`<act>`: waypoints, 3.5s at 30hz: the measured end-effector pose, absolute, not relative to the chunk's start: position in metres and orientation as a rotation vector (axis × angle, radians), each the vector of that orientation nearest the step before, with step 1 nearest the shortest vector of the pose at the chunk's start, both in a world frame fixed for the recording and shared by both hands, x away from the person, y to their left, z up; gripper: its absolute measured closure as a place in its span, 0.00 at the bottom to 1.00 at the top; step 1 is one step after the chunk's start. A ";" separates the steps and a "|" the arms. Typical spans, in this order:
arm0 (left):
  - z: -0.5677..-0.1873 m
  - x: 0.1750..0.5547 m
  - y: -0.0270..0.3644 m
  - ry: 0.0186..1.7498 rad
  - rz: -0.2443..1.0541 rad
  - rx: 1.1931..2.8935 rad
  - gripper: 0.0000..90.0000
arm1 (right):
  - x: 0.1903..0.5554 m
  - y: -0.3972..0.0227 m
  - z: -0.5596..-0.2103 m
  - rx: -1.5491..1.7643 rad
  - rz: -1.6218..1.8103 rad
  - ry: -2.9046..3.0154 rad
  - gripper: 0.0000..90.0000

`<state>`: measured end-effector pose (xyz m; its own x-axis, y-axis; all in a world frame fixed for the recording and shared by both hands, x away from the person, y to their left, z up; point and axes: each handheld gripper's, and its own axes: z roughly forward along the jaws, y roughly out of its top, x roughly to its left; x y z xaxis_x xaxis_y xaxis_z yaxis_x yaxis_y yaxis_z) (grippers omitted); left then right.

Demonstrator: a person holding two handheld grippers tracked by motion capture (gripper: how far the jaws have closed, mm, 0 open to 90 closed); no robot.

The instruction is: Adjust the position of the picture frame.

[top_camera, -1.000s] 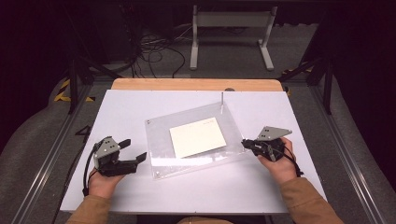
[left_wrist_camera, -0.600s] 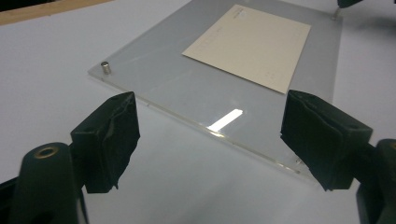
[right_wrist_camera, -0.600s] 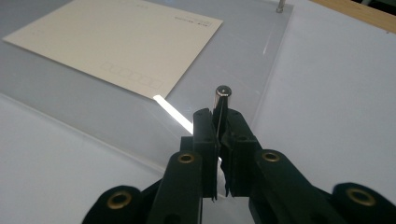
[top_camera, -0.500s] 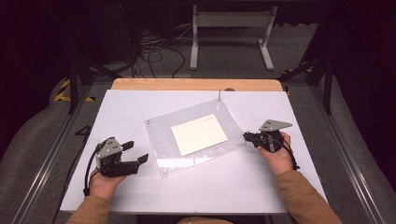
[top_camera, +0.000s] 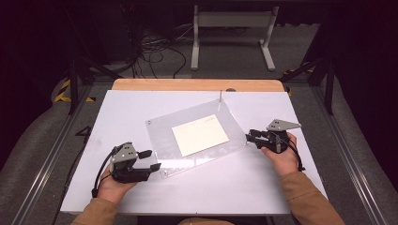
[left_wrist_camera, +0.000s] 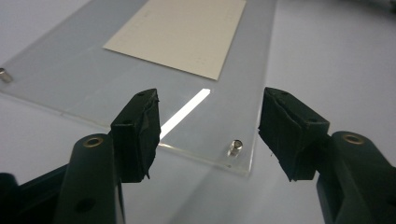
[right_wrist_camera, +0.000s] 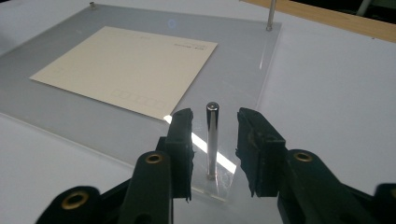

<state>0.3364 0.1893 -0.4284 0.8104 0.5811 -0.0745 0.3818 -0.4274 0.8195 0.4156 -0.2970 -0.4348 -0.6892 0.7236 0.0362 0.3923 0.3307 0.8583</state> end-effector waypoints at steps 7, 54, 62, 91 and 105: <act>-0.434 0.337 0.173 0.670 0.218 2.143 0.57 | 0.411 -0.305 -0.425 0.990 1.343 2.215 0.72; -0.434 0.356 0.132 0.585 0.170 2.569 0.91 | 0.405 -0.326 -0.413 1.046 1.404 2.136 0.70; -0.430 0.358 0.126 0.575 0.168 2.631 0.92 | 0.405 -0.329 -0.412 1.047 1.409 2.124 0.69; -0.430 0.320 0.064 0.219 0.009 2.642 0.93 | 0.401 -0.347 -0.408 1.091 1.430 2.078 0.69; -0.418 0.329 0.071 0.245 -0.015 2.549 0.94 | 0.398 -0.346 -0.413 1.095 1.411 2.121 0.69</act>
<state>0.3292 0.0708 -0.4180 0.9831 0.1718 -0.0635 0.1784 -0.8191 0.5451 0.3980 -0.3456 -0.4128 -0.6315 0.7671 0.1129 0.4006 0.1981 0.8946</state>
